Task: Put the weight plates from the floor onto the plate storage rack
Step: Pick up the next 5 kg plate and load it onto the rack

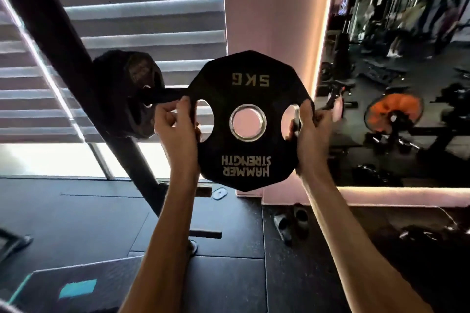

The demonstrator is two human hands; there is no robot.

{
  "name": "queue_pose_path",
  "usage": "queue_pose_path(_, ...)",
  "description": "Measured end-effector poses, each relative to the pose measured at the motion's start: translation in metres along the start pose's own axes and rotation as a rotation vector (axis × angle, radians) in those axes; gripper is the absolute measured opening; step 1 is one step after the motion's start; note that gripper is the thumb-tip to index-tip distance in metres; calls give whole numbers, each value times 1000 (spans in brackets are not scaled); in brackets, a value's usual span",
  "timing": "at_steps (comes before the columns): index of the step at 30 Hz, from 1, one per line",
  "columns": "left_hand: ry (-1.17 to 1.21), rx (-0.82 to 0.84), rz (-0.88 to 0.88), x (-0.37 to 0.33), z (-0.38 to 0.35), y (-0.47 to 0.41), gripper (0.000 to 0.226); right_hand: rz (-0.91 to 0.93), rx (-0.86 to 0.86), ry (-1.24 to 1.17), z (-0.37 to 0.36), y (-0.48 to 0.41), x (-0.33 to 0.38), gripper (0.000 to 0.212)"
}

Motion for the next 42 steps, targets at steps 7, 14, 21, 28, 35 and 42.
queue_pose_path(7, -91, -250, -102, 27, -40, -14, 30, -114, 214, -2, -28, -83, -44, 20)
queue_pose_path(14, -209, -502, -196, 36, -44, -21, 26, -209, 435, -102, -76, -118, -97, 19)
queue_pose_path(21, -267, -672, -271, 40, -29, -56, 29, -296, 656, -263, -146, -129, -141, 19)
queue_pose_path(28, -293, -783, -346, 42, -31, -79, 29, -315, 778, -310, -201, -139, -164, 23)
queue_pose_path(35, -329, -880, -424, 45, -31, -90, 22, -382, 878, -377, -241, -138, -191, 16)
queue_pose_path(42, -354, -988, -475, 58, -42, -96, 25, -437, 982, -425, -275, -148, -214, 17)
Point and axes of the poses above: each hand's wrist, its own y-axis away from the middle knuckle, its own z-axis out of the back of the hand, x = y × z, the point moved 5 cm from there along -y, towards the middle knuckle, and after that the axes turned 5 degrees about -y, right-handed, at the moved point
